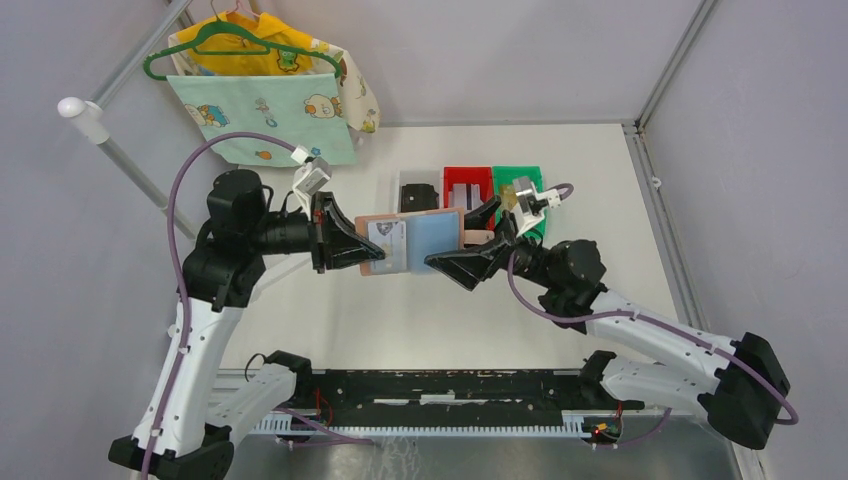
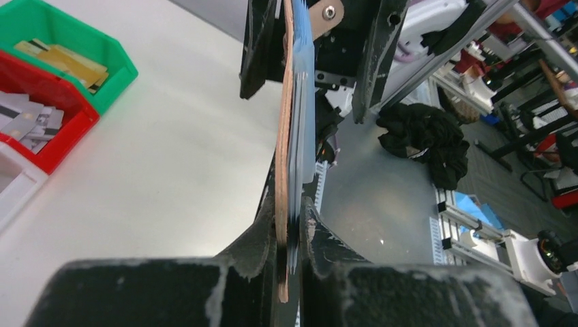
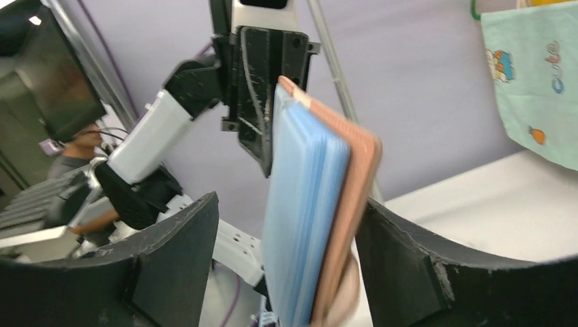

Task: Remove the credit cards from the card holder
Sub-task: Remove the credit card from the card holder.

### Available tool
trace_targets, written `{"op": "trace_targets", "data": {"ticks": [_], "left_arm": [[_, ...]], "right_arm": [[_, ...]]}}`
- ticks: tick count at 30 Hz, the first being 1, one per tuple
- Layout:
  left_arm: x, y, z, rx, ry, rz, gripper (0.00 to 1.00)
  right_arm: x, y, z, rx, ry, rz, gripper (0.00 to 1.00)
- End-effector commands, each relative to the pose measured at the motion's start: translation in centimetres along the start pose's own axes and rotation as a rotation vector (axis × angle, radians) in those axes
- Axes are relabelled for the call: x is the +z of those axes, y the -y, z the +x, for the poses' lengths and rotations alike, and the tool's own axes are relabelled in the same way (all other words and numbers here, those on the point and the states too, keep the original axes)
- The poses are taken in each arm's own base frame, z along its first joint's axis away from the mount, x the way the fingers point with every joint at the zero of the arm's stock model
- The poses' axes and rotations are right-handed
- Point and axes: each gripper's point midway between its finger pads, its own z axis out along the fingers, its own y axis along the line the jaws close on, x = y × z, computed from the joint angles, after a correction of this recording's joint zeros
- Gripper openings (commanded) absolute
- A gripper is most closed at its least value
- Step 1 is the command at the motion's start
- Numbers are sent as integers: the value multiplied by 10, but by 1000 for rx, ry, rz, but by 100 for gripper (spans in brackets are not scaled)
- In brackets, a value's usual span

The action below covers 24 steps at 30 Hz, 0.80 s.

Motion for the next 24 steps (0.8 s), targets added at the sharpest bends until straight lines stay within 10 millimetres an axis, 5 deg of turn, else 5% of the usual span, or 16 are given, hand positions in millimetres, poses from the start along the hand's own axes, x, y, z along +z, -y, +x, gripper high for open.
{"op": "trace_targets", "data": {"ticks": [1,5,10,12,15,17,24], "left_arm": [[-7,6,-5,145,-23,-17,2],[-8,5,-1,179,-47,-16,2],[-10,2,2,210,-76,-30,2],[-10,5,2,203,-76,-9,13],[-7,16,1,148,-60,72,42],[-6,27,-1,126,-42,134,51],[-7,35,1,115,-22,173,49]], "right_arm": [[13,11,6,-99,-152,33,75],[19,4,7,-111,-202,-14,60],[23,2,4,-123,-221,-21,15],[24,-2,0,-91,-181,-33,1],[25,-15,-10,-36,-83,-102,0],[23,-22,-14,16,-34,-145,0],[16,-33,-21,35,40,-201,0]]}}
